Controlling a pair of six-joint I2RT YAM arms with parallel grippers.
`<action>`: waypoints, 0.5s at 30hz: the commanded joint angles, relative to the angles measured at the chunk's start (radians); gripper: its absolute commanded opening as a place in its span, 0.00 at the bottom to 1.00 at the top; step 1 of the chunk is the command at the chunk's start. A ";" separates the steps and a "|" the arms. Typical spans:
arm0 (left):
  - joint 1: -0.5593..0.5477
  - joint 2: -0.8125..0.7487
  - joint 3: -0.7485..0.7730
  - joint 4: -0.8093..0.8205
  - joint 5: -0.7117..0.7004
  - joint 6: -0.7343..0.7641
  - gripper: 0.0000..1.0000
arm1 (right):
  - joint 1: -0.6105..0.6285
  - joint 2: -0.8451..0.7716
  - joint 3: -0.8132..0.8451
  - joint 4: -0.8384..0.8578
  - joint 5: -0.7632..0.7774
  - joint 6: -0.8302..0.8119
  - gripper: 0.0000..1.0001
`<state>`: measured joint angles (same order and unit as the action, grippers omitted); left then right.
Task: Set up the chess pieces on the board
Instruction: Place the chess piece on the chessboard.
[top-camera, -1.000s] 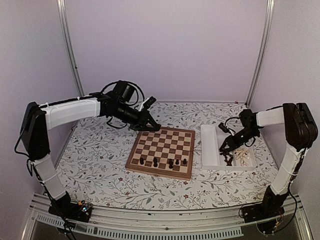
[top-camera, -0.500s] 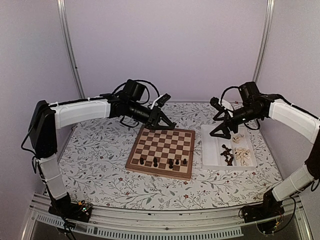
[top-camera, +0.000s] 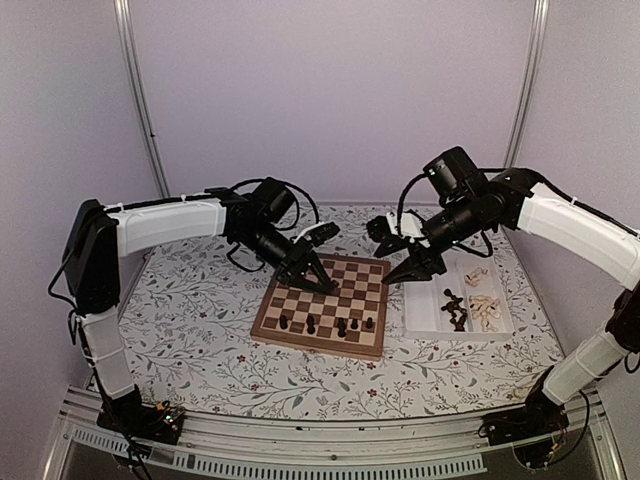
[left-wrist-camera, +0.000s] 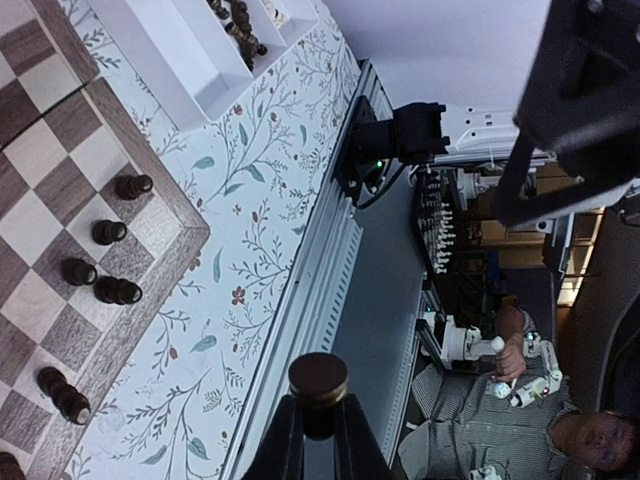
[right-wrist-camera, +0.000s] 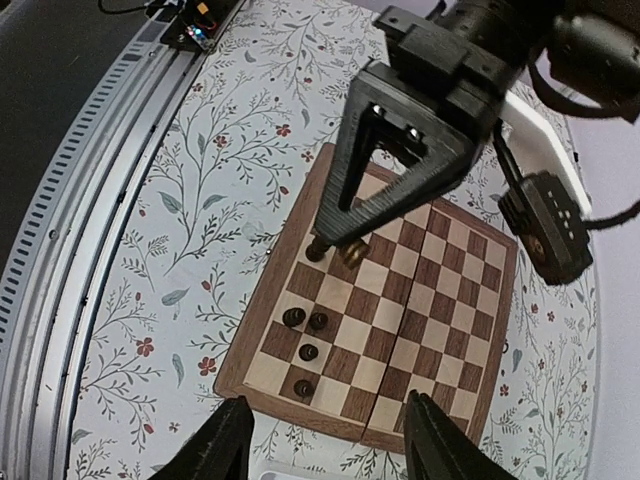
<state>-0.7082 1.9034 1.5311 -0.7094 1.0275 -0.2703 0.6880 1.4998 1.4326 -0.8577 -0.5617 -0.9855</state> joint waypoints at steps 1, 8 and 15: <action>-0.023 0.024 0.031 -0.084 0.070 0.053 0.00 | 0.115 0.035 0.040 0.007 0.172 -0.082 0.54; -0.048 0.046 0.056 -0.096 0.093 0.059 0.00 | 0.262 0.127 0.056 0.080 0.381 -0.085 0.50; -0.068 0.065 0.061 -0.099 0.104 0.061 0.00 | 0.309 0.183 0.061 0.107 0.439 -0.089 0.45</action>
<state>-0.7586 1.9388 1.5700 -0.7902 1.1042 -0.2295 0.9791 1.6672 1.4639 -0.7837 -0.1886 -1.0641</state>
